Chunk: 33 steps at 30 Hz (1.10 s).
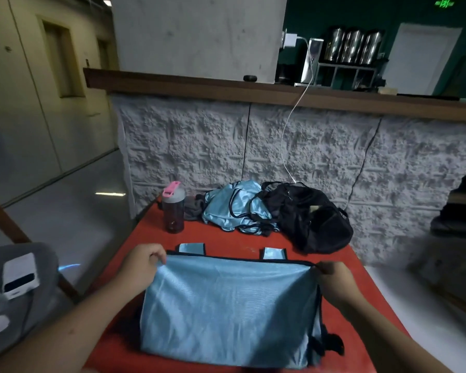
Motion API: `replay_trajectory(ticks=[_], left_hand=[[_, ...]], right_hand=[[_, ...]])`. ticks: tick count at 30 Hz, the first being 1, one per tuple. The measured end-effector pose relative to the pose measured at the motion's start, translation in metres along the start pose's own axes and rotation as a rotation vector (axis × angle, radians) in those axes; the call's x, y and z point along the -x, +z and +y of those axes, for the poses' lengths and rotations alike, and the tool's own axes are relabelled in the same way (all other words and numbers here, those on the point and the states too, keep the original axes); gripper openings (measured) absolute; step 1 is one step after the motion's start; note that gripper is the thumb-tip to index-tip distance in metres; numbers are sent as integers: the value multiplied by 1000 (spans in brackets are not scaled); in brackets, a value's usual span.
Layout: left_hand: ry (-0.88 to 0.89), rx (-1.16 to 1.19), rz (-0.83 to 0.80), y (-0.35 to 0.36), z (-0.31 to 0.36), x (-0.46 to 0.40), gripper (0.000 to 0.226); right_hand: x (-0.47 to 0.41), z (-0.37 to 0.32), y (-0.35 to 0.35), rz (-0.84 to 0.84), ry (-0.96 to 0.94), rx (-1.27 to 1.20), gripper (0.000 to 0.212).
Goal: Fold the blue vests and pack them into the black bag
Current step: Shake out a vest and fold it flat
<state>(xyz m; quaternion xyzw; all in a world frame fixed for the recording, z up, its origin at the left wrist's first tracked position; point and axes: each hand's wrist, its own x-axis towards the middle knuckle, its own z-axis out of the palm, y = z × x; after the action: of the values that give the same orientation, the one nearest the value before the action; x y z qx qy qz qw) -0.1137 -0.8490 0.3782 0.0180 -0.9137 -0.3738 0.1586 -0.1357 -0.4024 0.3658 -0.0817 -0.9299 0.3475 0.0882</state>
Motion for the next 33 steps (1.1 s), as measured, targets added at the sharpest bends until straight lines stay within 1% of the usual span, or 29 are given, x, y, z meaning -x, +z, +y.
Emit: replay_trajectory(ticks=[6, 8, 10, 12, 13, 15, 18, 20, 25, 29, 31, 33], left_hand=[[-9, 54, -25, 66, -51, -71, 71], [-4, 51, -35, 83, -66, -91, 75], [-11, 37, -22, 96, -76, -108, 72], [-29, 14, -18, 109, -88, -123, 66], [-47, 7, -18, 115, -93, -129, 64], [-70, -11, -4, 127, -101, -140, 62], [-84, -62, 37, 147, -111, -147, 53], [-53, -115, 39, 157, -118, -147, 50], [3, -232, -39, 162, -129, -148, 42], [59, -285, -93, 167, -135, -145, 39], [77, -391, -95, 165, -130, -144, 38], [88, -512, -57, 161, -111, -138, 37]], right_hand=[[-77, 11, 48, -64, -18, 199, 35], [-100, 14, 63, -90, -22, 237, 26], [-119, 14, 78, -96, -25, 249, 22], [-135, 16, 93, -92, -15, 212, 27], [-140, 16, 101, -91, -4, 192, 26], [-151, 18, 118, -78, 26, 173, 9], [-164, 27, 141, -41, 81, 180, 14], [-168, 34, 150, -27, 100, 215, 19], [-182, 42, 160, -88, 136, 381, 35], [-186, 43, 153, -77, 122, 432, 31], [-181, 34, 144, -34, 125, 424, 32], [-163, 17, 140, 43, 43, 388, 32]])
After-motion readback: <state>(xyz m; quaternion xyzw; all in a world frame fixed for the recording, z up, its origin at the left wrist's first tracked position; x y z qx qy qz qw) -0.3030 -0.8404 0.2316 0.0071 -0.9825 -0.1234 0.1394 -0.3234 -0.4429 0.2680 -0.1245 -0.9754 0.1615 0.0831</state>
